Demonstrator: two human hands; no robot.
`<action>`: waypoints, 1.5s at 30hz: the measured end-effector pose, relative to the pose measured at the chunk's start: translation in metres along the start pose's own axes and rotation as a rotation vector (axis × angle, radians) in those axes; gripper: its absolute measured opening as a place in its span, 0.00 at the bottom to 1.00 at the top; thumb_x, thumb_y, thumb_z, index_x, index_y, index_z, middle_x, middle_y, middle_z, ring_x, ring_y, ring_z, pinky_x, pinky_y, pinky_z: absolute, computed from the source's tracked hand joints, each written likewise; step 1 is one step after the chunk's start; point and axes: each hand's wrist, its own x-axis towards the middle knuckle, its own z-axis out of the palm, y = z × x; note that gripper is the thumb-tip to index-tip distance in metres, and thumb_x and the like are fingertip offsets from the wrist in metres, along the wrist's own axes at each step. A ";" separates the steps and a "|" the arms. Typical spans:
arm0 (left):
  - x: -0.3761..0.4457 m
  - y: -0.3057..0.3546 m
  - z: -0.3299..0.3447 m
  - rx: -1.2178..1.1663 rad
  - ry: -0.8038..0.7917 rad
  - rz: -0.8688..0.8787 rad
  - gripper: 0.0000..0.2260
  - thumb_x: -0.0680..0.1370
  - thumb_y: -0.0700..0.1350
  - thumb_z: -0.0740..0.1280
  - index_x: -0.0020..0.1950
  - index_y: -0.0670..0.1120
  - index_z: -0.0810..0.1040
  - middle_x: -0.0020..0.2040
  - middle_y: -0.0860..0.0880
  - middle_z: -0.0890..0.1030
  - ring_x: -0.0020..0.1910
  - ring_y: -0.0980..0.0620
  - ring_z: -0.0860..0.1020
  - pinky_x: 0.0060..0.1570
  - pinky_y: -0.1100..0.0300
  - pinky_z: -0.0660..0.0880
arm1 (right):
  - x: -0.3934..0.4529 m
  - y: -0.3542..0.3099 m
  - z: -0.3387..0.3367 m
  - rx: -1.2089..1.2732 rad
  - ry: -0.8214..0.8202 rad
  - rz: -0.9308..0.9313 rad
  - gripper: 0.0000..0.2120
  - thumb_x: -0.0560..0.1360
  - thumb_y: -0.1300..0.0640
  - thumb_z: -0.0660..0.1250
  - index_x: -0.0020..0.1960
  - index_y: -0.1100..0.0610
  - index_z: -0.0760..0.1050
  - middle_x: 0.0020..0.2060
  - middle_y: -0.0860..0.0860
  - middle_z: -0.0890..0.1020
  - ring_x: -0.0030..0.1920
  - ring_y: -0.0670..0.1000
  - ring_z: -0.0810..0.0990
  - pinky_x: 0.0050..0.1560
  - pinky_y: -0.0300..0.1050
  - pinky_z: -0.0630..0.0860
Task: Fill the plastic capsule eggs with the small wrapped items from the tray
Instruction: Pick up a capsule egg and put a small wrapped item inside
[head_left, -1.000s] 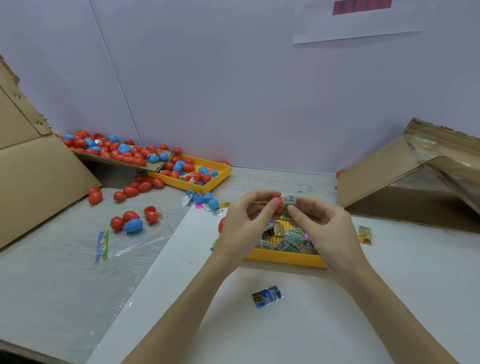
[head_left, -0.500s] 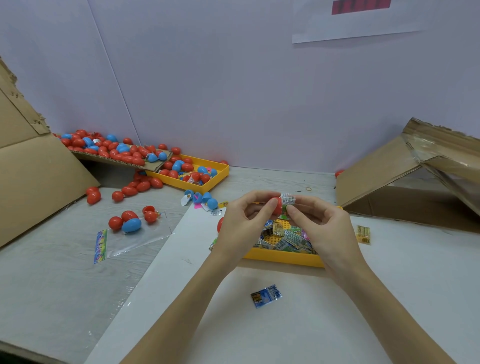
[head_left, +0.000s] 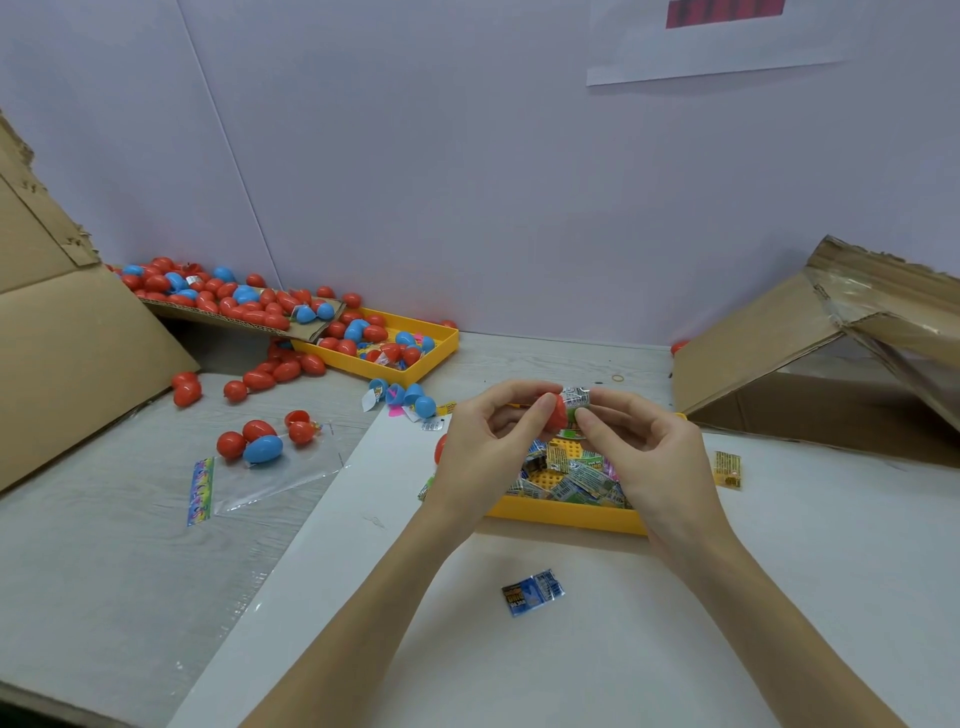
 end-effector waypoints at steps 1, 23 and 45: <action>0.000 0.000 0.000 0.000 0.000 0.001 0.10 0.81 0.42 0.69 0.61 0.43 0.83 0.48 0.51 0.86 0.46 0.57 0.85 0.44 0.69 0.79 | 0.000 -0.001 0.000 0.006 -0.001 -0.001 0.10 0.76 0.60 0.74 0.55 0.48 0.82 0.47 0.47 0.88 0.49 0.44 0.86 0.47 0.33 0.80; -0.001 -0.010 0.002 0.360 -0.115 0.349 0.22 0.80 0.43 0.69 0.75 0.47 0.73 0.55 0.50 0.75 0.53 0.52 0.76 0.54 0.66 0.74 | 0.005 -0.014 -0.014 0.514 -0.271 0.502 0.09 0.76 0.56 0.73 0.51 0.60 0.87 0.51 0.58 0.87 0.49 0.51 0.86 0.47 0.40 0.82; 0.001 -0.008 0.002 0.072 -0.069 0.345 0.17 0.77 0.45 0.71 0.66 0.46 0.81 0.59 0.52 0.84 0.62 0.50 0.80 0.61 0.61 0.76 | -0.001 -0.021 -0.007 0.856 -0.349 0.777 0.11 0.73 0.55 0.75 0.51 0.60 0.87 0.56 0.58 0.85 0.56 0.55 0.85 0.50 0.44 0.83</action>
